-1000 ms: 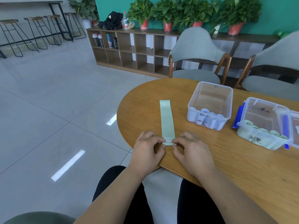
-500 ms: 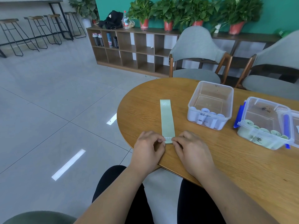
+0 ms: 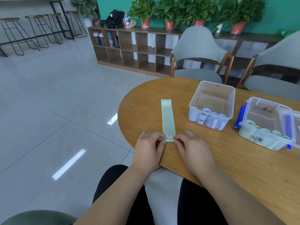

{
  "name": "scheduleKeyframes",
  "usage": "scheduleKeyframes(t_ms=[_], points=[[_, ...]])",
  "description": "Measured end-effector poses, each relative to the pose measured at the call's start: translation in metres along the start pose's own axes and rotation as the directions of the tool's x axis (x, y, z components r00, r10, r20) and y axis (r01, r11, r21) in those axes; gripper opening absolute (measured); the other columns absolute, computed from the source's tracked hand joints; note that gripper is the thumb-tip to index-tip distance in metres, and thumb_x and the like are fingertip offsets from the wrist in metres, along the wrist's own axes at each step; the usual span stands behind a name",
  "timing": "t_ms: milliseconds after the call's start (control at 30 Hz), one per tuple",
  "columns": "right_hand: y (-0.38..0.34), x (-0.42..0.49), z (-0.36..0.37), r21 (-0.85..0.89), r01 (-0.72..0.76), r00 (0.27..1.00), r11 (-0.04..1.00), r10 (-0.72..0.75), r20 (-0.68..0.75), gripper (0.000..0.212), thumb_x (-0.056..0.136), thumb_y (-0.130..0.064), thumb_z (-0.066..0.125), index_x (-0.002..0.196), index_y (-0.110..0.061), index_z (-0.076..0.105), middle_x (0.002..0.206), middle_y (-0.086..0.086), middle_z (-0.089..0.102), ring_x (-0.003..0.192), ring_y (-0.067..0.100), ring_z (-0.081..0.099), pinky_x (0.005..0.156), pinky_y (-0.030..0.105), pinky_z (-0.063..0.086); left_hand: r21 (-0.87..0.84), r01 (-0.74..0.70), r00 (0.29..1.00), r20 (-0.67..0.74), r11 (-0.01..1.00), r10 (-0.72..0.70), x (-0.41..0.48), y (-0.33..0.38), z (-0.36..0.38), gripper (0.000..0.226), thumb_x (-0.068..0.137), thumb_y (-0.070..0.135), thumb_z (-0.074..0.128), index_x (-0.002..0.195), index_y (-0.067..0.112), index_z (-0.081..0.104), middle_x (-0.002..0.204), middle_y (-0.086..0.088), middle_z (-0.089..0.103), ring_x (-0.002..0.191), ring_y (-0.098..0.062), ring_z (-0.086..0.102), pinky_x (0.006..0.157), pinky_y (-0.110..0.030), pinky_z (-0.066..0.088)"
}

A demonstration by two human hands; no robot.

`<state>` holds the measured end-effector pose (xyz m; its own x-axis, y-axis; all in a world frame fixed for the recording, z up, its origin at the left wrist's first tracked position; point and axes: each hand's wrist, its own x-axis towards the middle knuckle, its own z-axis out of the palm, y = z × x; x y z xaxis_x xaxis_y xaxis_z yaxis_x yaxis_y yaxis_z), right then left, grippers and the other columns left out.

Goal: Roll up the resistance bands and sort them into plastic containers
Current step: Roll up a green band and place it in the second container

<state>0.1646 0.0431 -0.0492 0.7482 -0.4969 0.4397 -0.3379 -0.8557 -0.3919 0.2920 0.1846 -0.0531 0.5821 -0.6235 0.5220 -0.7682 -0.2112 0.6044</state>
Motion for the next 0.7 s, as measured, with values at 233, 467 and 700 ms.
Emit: scheduleKeyframes(t_ms=[233,467,700], points=[[-0.004,0.009,0.002,-0.037,-0.033,0.999,0.999,0.034,0.006,0.007,0.097,-0.024,0.072,0.097,-0.023,0.079,0.089,-0.004,0.061,0.075,0.02,0.064,0.06,0.031,0.047,0.084,0.003,0.999,0.033,0.996,-0.005,0.003,-0.003,0.006,0.012,0.091,0.018,0.075,0.102,0.022,0.076,0.093,0.01,0.067,0.092,-0.013,0.056,0.083,-0.033,0.052],[-0.008,0.015,-0.001,0.049,-0.088,0.996,0.995,0.087,0.032,0.005,0.097,-0.021,0.069,0.102,-0.024,0.069,0.092,-0.007,0.066,0.081,0.016,0.065,0.071,0.033,0.051,0.117,-0.008,0.999,0.038,0.993,0.003,0.01,-0.001,0.008,0.009,0.088,0.019,0.072,0.095,0.02,0.078,0.089,0.007,0.067,0.087,-0.018,0.057,0.08,-0.037,0.054],[-0.013,0.013,-0.001,-0.001,-0.111,0.994,0.994,0.111,0.017,0.004,0.092,-0.025,0.071,0.096,-0.023,0.072,0.093,-0.007,0.064,0.081,0.015,0.065,0.066,0.026,0.038,0.125,-0.006,0.999,0.042,0.992,0.001,0.014,-0.003,0.009,0.01,0.089,0.023,0.069,0.09,0.021,0.078,0.082,0.007,0.064,0.082,-0.017,0.054,0.077,-0.037,0.053]])
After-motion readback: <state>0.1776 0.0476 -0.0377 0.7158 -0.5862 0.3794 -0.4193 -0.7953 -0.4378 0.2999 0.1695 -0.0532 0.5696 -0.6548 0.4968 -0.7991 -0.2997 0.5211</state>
